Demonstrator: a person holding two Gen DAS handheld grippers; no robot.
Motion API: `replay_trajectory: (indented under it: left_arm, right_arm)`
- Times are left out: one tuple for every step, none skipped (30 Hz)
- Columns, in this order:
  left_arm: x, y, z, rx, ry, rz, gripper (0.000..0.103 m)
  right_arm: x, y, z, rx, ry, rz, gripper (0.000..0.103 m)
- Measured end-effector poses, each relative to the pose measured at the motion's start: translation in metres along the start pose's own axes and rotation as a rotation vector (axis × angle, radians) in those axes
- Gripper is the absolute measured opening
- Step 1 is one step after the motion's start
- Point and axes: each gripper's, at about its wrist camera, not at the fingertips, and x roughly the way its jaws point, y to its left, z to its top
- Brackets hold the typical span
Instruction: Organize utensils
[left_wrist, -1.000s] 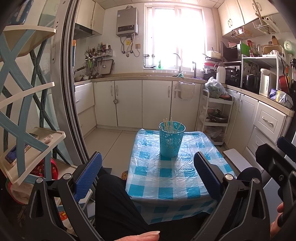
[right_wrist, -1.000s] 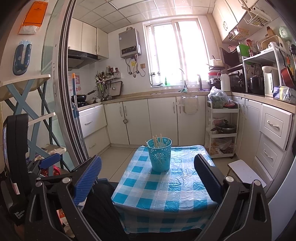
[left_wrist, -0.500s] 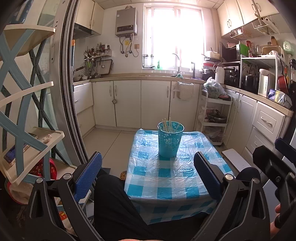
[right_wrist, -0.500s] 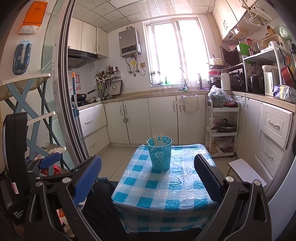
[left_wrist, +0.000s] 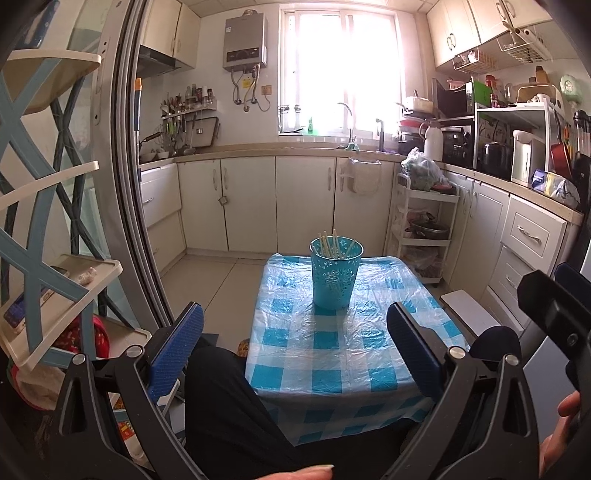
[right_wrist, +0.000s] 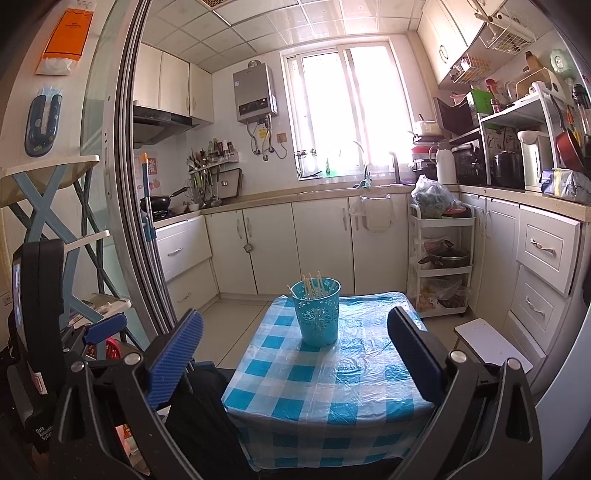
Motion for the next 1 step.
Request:
replay_trajectory:
  left_arm:
    - [0.0007,0.0002,-0.0005,0.000,0.002,0.000,0.095]
  right_arm:
    - [-0.0001,-0.0001,-0.0003,-0.001,0.000,-0.001,0.096]
